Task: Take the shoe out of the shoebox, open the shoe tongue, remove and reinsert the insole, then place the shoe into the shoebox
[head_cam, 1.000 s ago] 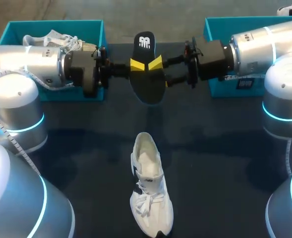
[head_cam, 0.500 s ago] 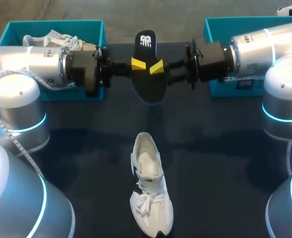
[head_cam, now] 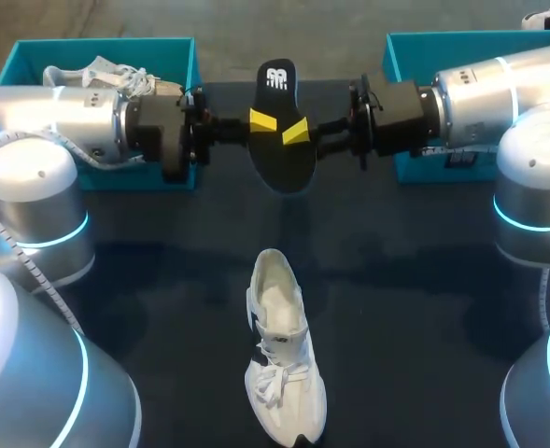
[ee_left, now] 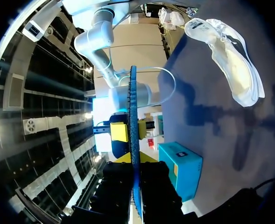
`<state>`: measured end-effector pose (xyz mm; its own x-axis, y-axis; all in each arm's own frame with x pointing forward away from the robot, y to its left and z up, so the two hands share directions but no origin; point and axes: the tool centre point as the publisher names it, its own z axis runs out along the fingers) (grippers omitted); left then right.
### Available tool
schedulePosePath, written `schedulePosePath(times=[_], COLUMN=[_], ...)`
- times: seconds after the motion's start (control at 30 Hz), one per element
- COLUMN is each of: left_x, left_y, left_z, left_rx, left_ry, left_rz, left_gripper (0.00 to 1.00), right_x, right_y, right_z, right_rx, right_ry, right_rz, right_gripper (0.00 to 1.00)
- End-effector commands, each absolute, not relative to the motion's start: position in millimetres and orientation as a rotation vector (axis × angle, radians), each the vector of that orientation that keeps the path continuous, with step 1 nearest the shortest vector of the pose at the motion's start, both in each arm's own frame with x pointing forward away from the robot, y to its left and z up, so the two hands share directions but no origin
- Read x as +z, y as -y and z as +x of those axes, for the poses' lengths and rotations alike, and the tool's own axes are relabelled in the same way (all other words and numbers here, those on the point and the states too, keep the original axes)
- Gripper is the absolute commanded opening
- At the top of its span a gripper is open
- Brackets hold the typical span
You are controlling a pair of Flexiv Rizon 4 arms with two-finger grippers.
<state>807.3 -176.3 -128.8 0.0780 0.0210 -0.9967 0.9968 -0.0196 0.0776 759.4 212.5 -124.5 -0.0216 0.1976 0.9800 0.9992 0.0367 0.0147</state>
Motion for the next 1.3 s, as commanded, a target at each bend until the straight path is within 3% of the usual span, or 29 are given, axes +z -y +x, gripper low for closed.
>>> schedulePosePath(times=[0.03, 0.2, 0.27, 0.53, 0.57, 0.6, 0.63, 1.3], left_x=[-130, -130, -130, -128, -128, -127, -127, -132], left_y=[178, 178, 178, 177, 175, 175, 173, 101], left_z=[808, 808, 808, 805, 803, 802, 800, 764], left_rx=[-1.158, -1.158, -1.161, -1.181, -1.183, -1.186, -1.189, -1.149], left_ry=[-1.157, -1.156, -1.153, -1.152, -1.152, -1.152, -1.152, -1.462], left_rz=[1.276, 1.275, 1.275, 1.278, 1.279, 1.28, 1.286, 1.514], left_gripper=[0.0, 0.0, 0.0, 0.0, 0.29, 0.49, 1.0, 1.0], right_x=[-124, -123, -123, -128, -129, -130, -131, -149], right_y=[-215, -215, -215, -215, -215, -214, -214, -195], right_z=[760, 760, 760, 761, 761, 760, 760, 761], right_rx=[-1.096, -1.097, -1.097, -1.103, -1.11, -1.115, -1.119, -1.297], right_ry=[1.388, 1.391, 1.392, 1.385, 1.384, 1.382, 1.382, 1.523], right_rz=[-1.321, -1.319, -1.318, -1.319, -1.316, -1.315, -1.315, -1.231], right_gripper=[0.13, 0.09, 0.0, 0.0, 0.0, 0.0, 0.0, 0.0])
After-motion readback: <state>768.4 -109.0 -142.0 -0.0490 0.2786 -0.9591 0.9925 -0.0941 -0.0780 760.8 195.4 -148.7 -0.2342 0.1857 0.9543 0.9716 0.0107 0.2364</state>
